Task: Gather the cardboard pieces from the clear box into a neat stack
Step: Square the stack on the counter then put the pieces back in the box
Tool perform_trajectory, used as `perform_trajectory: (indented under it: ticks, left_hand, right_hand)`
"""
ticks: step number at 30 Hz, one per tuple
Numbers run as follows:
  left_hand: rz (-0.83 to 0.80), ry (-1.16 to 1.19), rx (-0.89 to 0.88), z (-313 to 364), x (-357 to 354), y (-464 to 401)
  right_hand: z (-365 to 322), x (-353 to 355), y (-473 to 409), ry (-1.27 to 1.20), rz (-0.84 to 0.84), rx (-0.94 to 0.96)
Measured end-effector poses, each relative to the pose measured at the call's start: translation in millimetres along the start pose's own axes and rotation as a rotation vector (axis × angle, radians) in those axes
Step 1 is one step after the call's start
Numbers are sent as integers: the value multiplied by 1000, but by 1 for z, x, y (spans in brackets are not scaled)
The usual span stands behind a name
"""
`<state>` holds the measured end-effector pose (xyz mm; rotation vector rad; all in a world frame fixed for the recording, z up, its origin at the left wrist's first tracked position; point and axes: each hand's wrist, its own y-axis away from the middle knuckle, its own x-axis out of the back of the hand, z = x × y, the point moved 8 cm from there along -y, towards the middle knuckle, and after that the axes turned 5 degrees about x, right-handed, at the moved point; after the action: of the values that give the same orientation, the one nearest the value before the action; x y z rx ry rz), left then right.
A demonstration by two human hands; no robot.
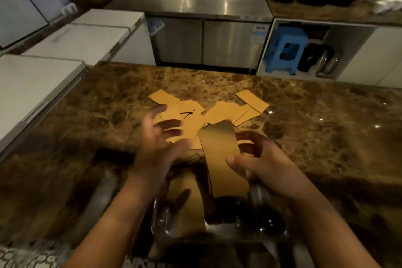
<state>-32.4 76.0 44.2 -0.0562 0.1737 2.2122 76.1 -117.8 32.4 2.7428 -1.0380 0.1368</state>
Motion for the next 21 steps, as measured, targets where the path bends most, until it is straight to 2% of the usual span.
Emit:
perform_trajectory:
  ticks: [3, 7, 14, 21]
  left_hand:
    - [186, -58, 62, -24, 54, 13]
    - [136, -94, 351, -89, 58, 34]
    - [106, -91, 481, -102, 58, 57]
    - [45, -64, 552, -98, 53, 70]
  right_hand:
    - [37, -20, 12, -17, -60, -177]
    - [73, -49, 5, 22, -135, -419]
    - [84, -62, -19, 235, -56, -464]
    - [92, -93, -9, 222, -172, -534]
